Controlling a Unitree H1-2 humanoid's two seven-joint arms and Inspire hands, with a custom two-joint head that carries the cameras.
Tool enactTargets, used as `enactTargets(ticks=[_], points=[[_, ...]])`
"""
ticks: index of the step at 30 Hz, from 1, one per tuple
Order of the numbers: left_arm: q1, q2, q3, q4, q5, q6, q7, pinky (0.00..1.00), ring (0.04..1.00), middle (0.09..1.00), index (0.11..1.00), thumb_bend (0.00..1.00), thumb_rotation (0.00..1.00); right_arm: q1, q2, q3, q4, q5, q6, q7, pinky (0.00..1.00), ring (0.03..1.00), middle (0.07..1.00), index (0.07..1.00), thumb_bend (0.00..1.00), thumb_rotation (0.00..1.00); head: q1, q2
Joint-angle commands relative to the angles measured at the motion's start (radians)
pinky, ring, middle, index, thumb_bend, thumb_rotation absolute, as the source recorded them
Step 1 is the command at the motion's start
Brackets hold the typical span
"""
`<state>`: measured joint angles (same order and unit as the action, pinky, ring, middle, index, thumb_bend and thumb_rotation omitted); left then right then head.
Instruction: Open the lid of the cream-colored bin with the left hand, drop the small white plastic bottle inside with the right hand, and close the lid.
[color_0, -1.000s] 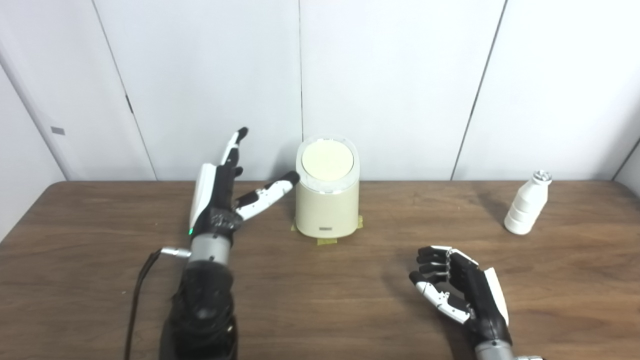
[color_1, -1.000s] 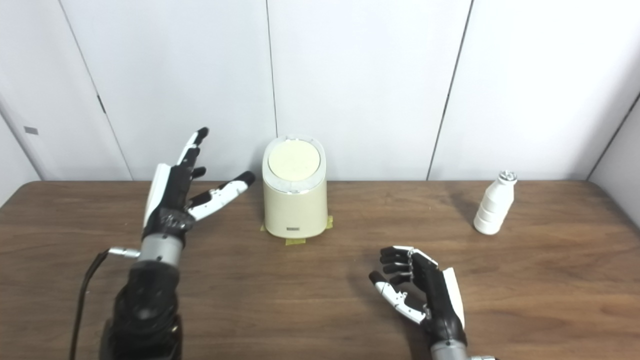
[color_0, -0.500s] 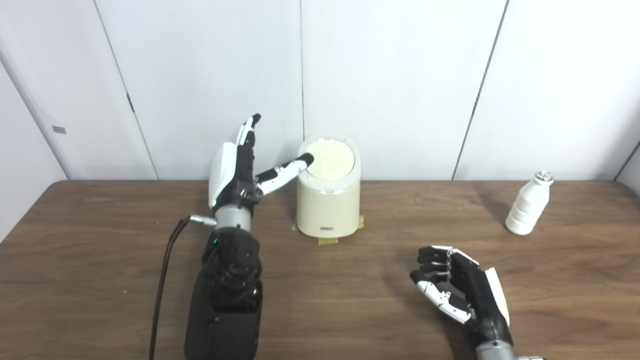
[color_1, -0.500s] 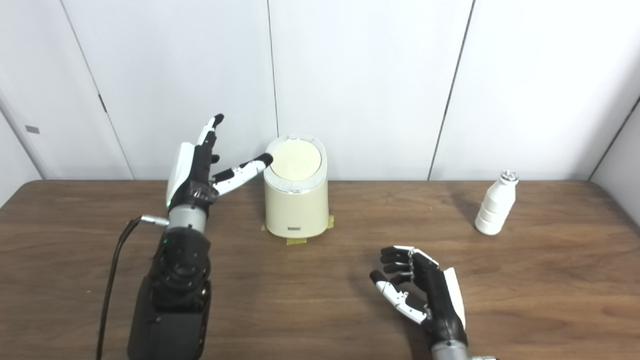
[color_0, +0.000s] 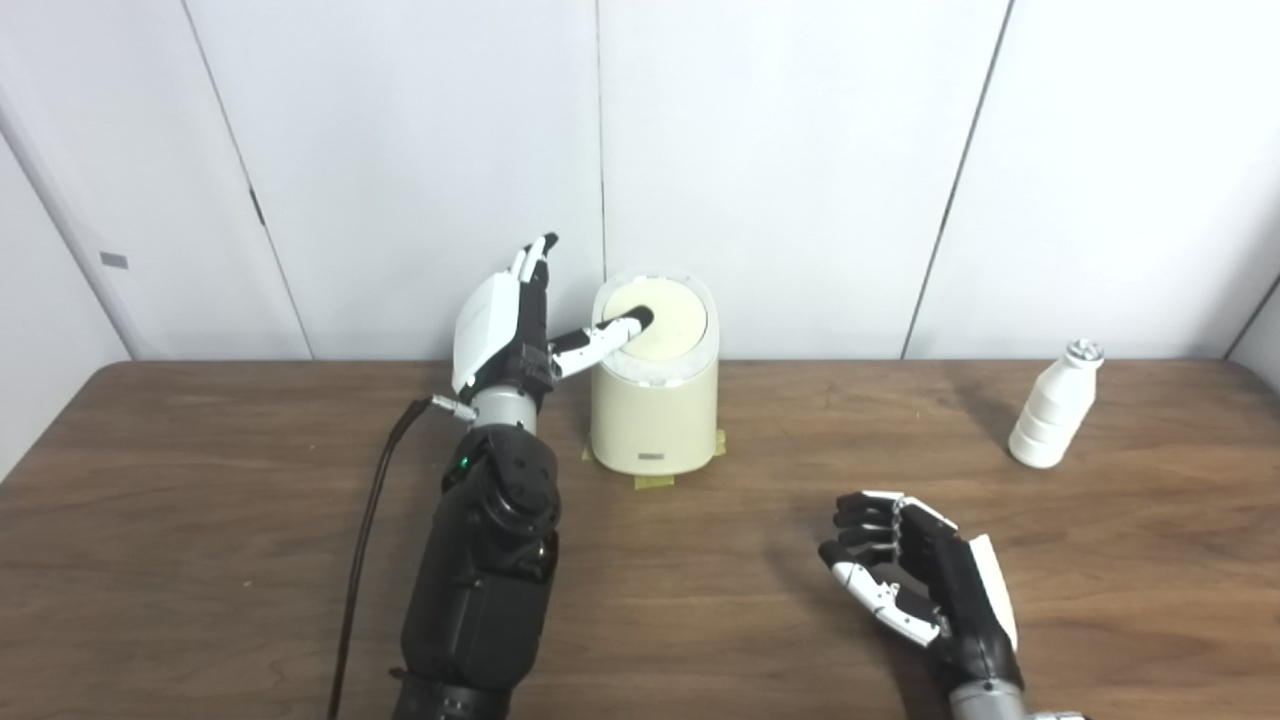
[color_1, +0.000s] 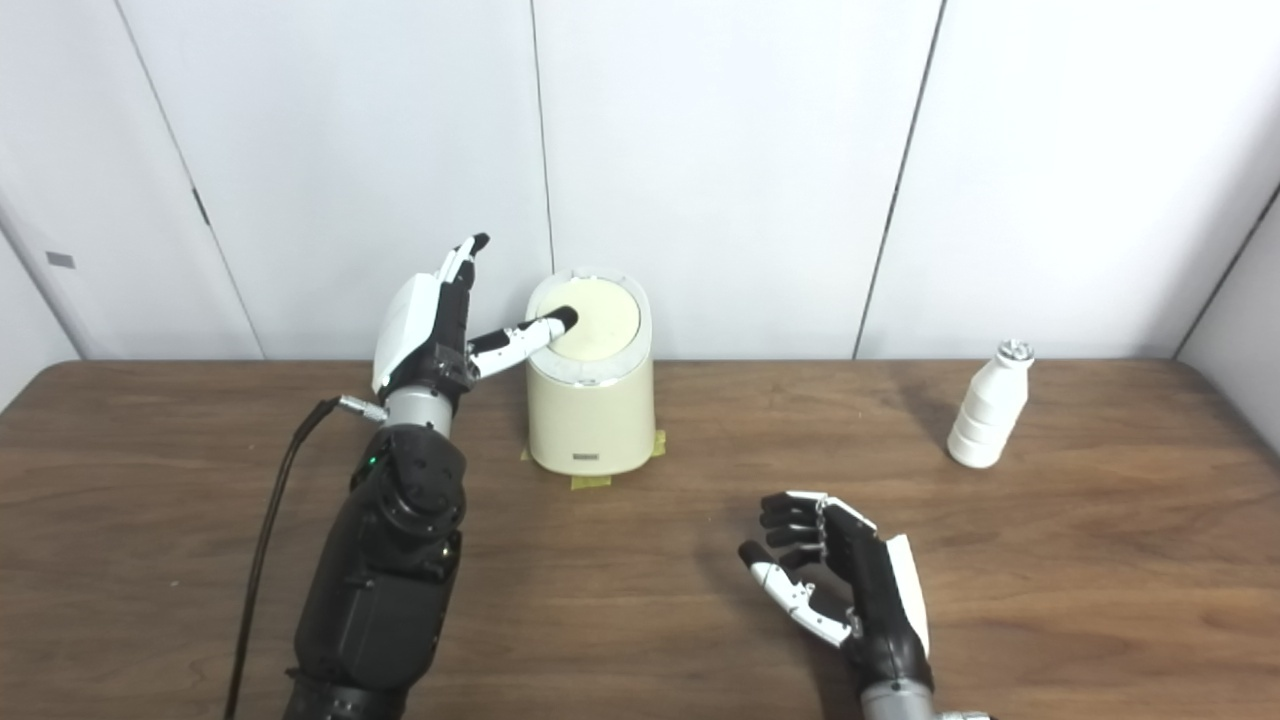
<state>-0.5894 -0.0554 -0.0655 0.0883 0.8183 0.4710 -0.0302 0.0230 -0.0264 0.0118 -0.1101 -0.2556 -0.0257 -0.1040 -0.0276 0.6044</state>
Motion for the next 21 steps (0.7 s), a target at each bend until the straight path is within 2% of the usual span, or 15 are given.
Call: enactTargets(ticks=[1,11,14,17,19,21], points=[[-0.075,0.007,-0.009,-0.005,-0.004,-0.004,0.042,0.95,1.000,1.000,1.000,0.79,0.47,-0.024,0.004,0.001,-0.025,-0.002,-0.040,-0.013,0.48,0.587,0.609,0.600,0.31,0.24,-0.001,0.000],[-0.093,-0.015,-0.023,0.053,0.019,-0.001,0.068,0.97,1.000,1.000,1.000,0.78,0.42,-0.019,-0.009,0.010,-0.029,-0.019,-0.042,-0.012,0.48,0.589,0.612,0.604,0.28,0.19,-0.002,-0.009],[-0.106,-0.017,-0.027,0.082,0.017,-0.002,0.082,0.96,1.000,1.000,1.000,0.75,0.46,-0.017,-0.001,0.005,-0.026,-0.002,-0.041,-0.013,0.49,0.592,0.613,0.606,0.30,0.18,-0.002,-0.015],[-0.114,-0.015,-0.032,0.100,0.019,-0.002,0.085,0.96,1.000,1.000,1.000,0.75,0.53,-0.018,-0.001,0.009,-0.022,-0.008,-0.050,-0.016,0.49,0.585,0.606,0.601,0.29,0.16,-0.006,-0.016],[-0.120,-0.014,-0.035,0.110,0.026,-0.001,0.081,0.97,1.000,1.000,1.000,0.75,0.62,-0.018,-0.002,0.013,-0.025,-0.016,-0.047,-0.016,0.49,0.587,0.610,0.605,0.29,0.15,-0.007,-0.016],[-0.126,-0.014,-0.038,0.120,0.031,-0.001,0.081,0.97,1.000,1.000,1.000,0.75,0.65,-0.017,-0.002,0.015,-0.029,-0.025,-0.039,-0.017,0.49,0.590,0.614,0.607,0.28,0.16,-0.007,-0.016]])
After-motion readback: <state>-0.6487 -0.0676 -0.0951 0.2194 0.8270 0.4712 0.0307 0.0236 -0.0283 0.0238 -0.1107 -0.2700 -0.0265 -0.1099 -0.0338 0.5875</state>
